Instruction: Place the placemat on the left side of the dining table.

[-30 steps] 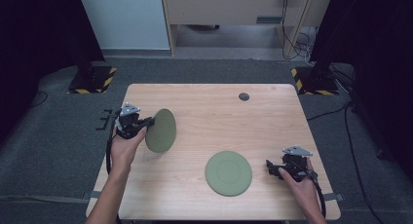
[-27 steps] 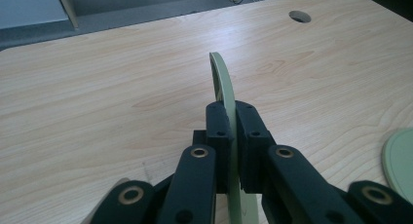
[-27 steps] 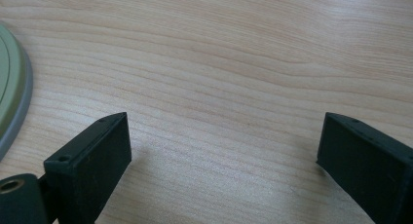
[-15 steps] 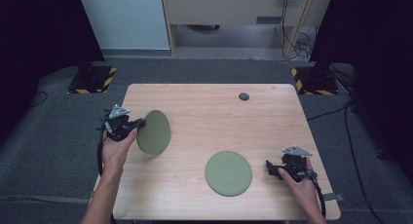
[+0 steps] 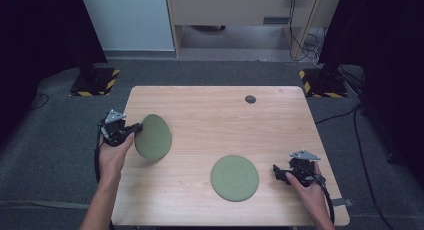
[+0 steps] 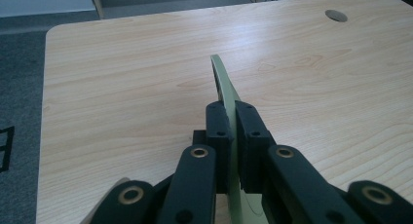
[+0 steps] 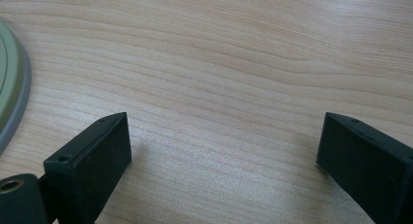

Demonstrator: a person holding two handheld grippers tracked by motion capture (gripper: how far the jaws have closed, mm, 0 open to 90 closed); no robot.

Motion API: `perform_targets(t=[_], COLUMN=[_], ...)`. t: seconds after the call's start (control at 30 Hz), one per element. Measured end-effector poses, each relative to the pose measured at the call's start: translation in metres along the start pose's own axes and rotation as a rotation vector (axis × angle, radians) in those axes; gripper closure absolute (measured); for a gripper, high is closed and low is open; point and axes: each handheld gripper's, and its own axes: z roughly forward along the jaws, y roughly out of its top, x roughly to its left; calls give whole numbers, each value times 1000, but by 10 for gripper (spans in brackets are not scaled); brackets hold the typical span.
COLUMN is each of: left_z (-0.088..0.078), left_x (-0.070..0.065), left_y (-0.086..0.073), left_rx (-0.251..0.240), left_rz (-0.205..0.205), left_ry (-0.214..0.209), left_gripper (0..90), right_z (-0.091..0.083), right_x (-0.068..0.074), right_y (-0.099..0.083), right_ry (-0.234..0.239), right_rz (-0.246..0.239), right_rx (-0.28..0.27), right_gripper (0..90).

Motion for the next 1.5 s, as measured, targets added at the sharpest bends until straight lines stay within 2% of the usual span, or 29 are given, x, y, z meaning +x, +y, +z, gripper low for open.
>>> perform_targets(t=[0.53,0.93,1.5], left_z=[5,13,25], left_x=[26,37,42], left_y=[-29,-46,-64], left_rx=[28,67,102], left_rz=[-61,-82,-99], left_ry=[38,60,71], left_gripper=[856,855,855], right_z=[1,1,1], right_x=[0,0,0], right_y=[0,0,0], right_ry=[-1,-1,-2], right_rz=[1,-2,-1], right_rx=[7,8,9], right_gripper=[55,53,52])
